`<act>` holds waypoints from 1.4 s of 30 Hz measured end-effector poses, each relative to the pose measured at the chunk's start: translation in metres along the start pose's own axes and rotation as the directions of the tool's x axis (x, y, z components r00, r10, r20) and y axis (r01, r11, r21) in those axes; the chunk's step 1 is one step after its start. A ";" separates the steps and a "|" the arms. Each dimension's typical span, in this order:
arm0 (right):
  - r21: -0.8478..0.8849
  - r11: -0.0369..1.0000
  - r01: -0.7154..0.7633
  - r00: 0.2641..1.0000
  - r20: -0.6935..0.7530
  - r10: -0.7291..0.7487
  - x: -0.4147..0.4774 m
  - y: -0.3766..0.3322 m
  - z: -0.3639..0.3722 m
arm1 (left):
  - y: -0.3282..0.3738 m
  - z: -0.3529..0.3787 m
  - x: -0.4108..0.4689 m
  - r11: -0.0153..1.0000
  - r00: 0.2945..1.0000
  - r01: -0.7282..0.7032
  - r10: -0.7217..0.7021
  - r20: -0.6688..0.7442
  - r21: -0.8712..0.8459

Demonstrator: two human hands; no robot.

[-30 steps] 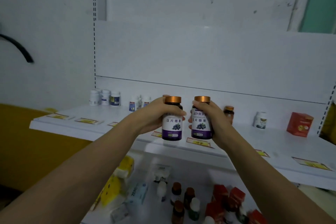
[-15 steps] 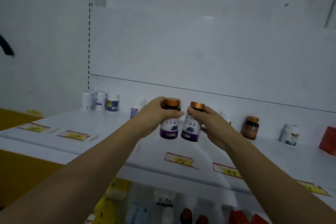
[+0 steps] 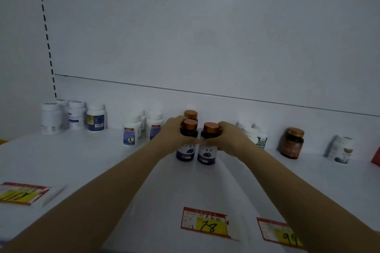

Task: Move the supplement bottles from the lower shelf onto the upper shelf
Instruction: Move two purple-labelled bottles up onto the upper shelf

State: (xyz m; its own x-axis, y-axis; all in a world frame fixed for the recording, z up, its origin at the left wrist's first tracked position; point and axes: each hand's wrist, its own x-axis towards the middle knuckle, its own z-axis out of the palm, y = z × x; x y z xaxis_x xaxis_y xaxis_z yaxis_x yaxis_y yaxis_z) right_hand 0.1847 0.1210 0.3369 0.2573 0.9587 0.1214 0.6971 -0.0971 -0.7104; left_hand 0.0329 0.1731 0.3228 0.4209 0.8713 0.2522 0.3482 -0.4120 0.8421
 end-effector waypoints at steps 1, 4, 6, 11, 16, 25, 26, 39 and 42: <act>-0.039 0.999 0.002 1.000 -0.013 -0.003 0.006 -0.001 0.001 | -0.004 0.000 0.006 0.999 1.000 -0.031 0.031 0.002 0.045; -0.084 0.996 0.000 0.999 -0.051 -0.004 0.019 -0.005 0.004 | -0.009 -0.005 0.015 0.997 0.995 -0.055 0.051 0.081 0.051; -0.072 0.997 -0.026 0.997 -0.074 0.021 0.026 -0.003 0.007 | -0.010 -0.008 0.016 0.999 0.987 -0.035 0.039 0.153 -0.027; -0.046 0.995 -0.085 0.989 -0.123 0.079 0.044 -0.003 0.015 | -0.015 -0.004 0.029 0.998 0.989 -0.035 0.042 0.141 -0.048; -0.132 0.985 -0.108 0.980 -0.182 0.083 0.057 -0.006 0.018 | -0.018 0.001 0.042 0.996 0.994 -0.047 0.038 0.106 0.081; -0.119 0.986 -0.118 0.966 -0.245 0.086 0.067 -0.005 0.025 | -0.028 0.006 0.053 0.966 0.988 -0.043 0.004 0.154 0.257; -0.120 0.985 -0.120 0.965 -0.247 0.087 0.067 -0.005 0.025 | -0.028 0.006 0.054 0.964 0.988 -0.039 -0.002 0.155 0.262; -0.196 0.963 -0.183 0.973 -0.177 0.149 0.053 0.001 0.026 | -0.021 0.009 0.045 0.952 0.995 0.038 -0.064 0.073 0.305; -0.331 0.932 -0.151 0.984 -0.142 0.109 0.035 -0.003 0.023 | -0.014 0.006 0.035 0.949 0.991 0.109 -0.129 0.047 0.296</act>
State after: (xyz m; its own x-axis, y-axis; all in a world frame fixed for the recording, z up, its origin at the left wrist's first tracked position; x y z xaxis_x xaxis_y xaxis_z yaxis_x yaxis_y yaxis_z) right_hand 0.1760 0.1607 0.3272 0.4242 0.8947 0.1401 0.8317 -0.3237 -0.4510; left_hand 0.0479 0.2077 0.3175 0.4113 0.9037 0.1191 0.6241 -0.3744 0.6858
